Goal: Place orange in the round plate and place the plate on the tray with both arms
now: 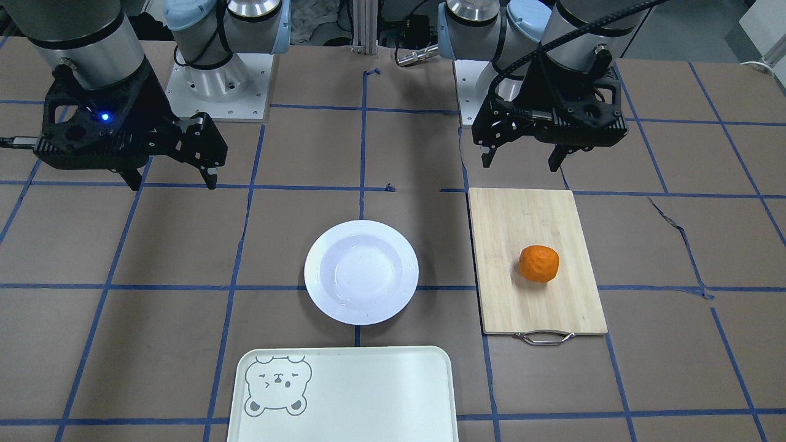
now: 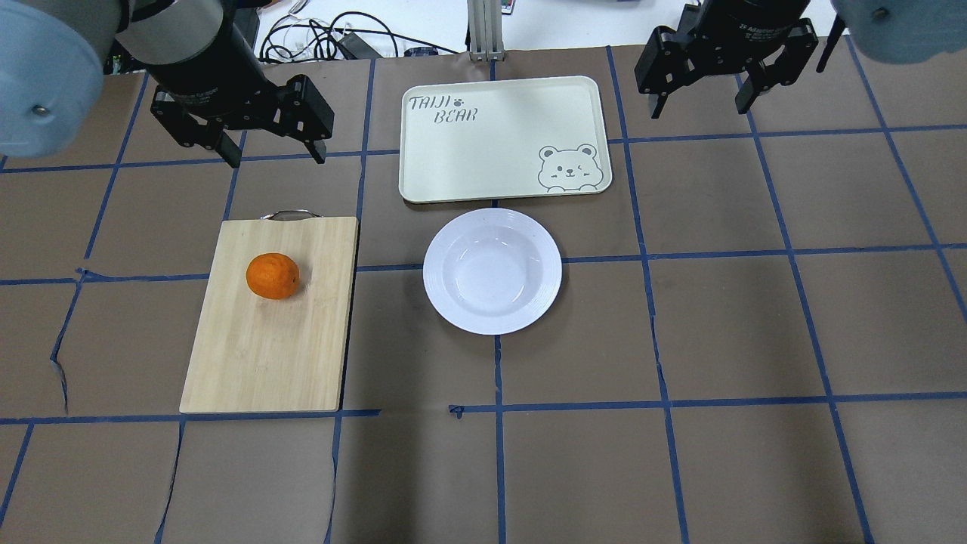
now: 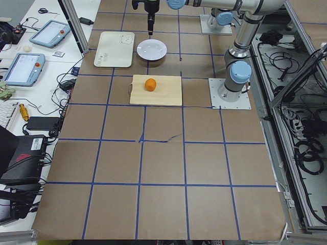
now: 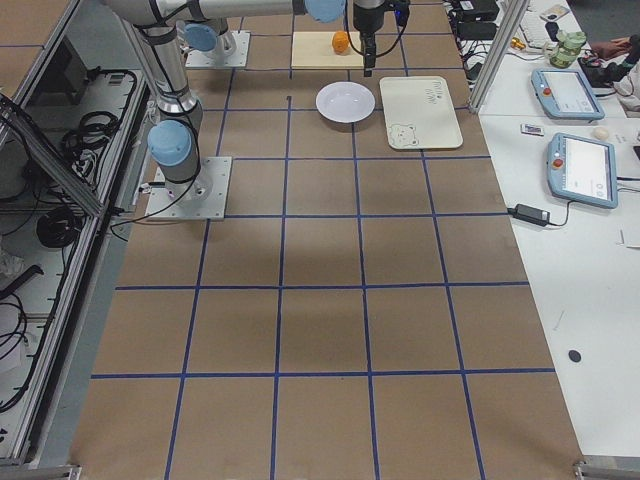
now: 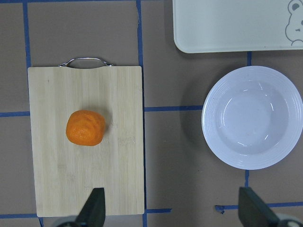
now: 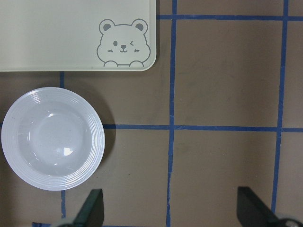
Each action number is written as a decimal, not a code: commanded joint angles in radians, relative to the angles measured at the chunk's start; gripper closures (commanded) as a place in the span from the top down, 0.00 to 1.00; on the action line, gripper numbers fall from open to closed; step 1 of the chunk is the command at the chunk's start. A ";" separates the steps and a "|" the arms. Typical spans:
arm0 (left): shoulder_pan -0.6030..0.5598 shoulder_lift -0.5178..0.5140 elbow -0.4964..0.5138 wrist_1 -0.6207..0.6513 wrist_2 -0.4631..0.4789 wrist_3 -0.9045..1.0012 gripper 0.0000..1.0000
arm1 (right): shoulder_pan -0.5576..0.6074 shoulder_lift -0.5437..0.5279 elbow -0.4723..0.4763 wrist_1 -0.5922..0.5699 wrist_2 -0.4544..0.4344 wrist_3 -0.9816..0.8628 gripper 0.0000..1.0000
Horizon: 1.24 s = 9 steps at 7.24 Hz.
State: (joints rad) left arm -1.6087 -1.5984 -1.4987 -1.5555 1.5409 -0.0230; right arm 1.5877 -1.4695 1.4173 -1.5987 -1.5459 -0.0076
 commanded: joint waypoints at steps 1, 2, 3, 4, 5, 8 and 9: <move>0.000 0.000 0.002 -0.002 0.002 -0.002 1.00 | 0.000 0.000 0.000 -0.001 0.001 0.000 1.00; 0.000 0.000 0.002 -0.002 0.004 -0.002 1.00 | 0.000 0.000 0.000 -0.001 0.001 0.000 1.00; 0.003 0.000 0.003 -0.002 0.004 -0.002 1.00 | 0.000 0.000 0.000 -0.001 0.000 0.000 1.00; 0.004 0.000 0.008 -0.006 0.008 -0.002 1.00 | 0.000 0.000 0.000 -0.001 0.000 0.000 1.00; 0.012 -0.008 0.011 -0.009 0.008 -0.002 1.00 | 0.000 0.000 0.000 -0.001 -0.003 0.000 1.00; 0.013 -0.020 0.015 -0.011 0.012 -0.002 1.00 | 0.000 0.000 0.000 -0.001 -0.005 0.000 1.00; 0.018 -0.029 -0.001 -0.014 0.013 0.003 1.00 | 0.000 0.000 0.000 -0.003 -0.005 0.000 1.00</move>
State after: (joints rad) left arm -1.5949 -1.6213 -1.4878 -1.5660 1.5522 -0.0236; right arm 1.5872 -1.4695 1.4174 -1.6003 -1.5506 -0.0077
